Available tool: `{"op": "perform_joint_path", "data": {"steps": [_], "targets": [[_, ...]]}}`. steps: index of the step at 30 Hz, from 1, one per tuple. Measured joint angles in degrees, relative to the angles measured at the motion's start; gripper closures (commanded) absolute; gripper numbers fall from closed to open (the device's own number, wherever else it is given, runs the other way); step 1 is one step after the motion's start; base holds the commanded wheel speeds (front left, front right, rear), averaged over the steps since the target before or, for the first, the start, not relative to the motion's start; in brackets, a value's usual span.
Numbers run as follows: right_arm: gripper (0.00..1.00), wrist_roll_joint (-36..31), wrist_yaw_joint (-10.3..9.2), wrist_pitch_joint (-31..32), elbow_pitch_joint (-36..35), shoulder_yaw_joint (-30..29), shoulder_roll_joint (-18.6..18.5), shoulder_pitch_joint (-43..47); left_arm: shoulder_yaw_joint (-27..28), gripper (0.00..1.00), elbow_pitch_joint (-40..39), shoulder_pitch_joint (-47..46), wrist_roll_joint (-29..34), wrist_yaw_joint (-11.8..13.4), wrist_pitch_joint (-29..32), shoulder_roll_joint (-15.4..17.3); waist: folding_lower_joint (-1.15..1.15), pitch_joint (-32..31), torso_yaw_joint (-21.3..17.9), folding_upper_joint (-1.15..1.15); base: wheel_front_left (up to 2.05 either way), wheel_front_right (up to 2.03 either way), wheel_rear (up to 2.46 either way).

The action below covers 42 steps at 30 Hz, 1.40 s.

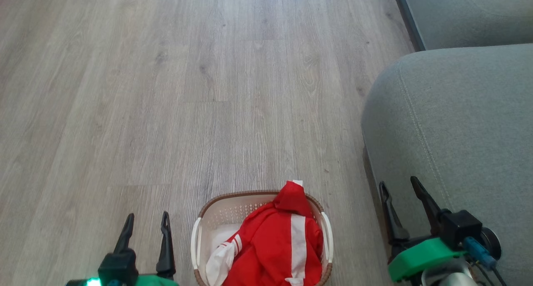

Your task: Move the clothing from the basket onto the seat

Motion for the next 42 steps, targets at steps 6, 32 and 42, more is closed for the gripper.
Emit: {"op": "perform_joint_path", "data": {"steps": [6, 32, 42], "targets": [[0.0, 0.0, 0.0, 0.0, 0.03, 0.04, 0.0, 0.0, 0.04, 0.0, 0.03, 0.0, 0.0, -0.25, 0.0, -0.03, 0.0, -0.01, 0.03, 0.0, 0.0, 0.0, 0.0], [0.0, 0.33, 0.0, -0.01, -1.44, -3.25, -0.01, -0.25, -4.09, 0.0, 3.42, -3.21, 2.72, -3.93, 0.0, -0.15, 0.0, 4.96, -0.01, 0.0, 0.0, 0.0, 0.0], [0.0, -1.48, 0.0, -0.07, -6.0, -6.59, -0.03, -10.14, -10.98, 0.0, 13.65, -19.15, 4.64, -5.93, -0.01, -0.42, 0.0, 17.98, -0.37, 0.0, 0.0, 0.0, 0.0]]}}
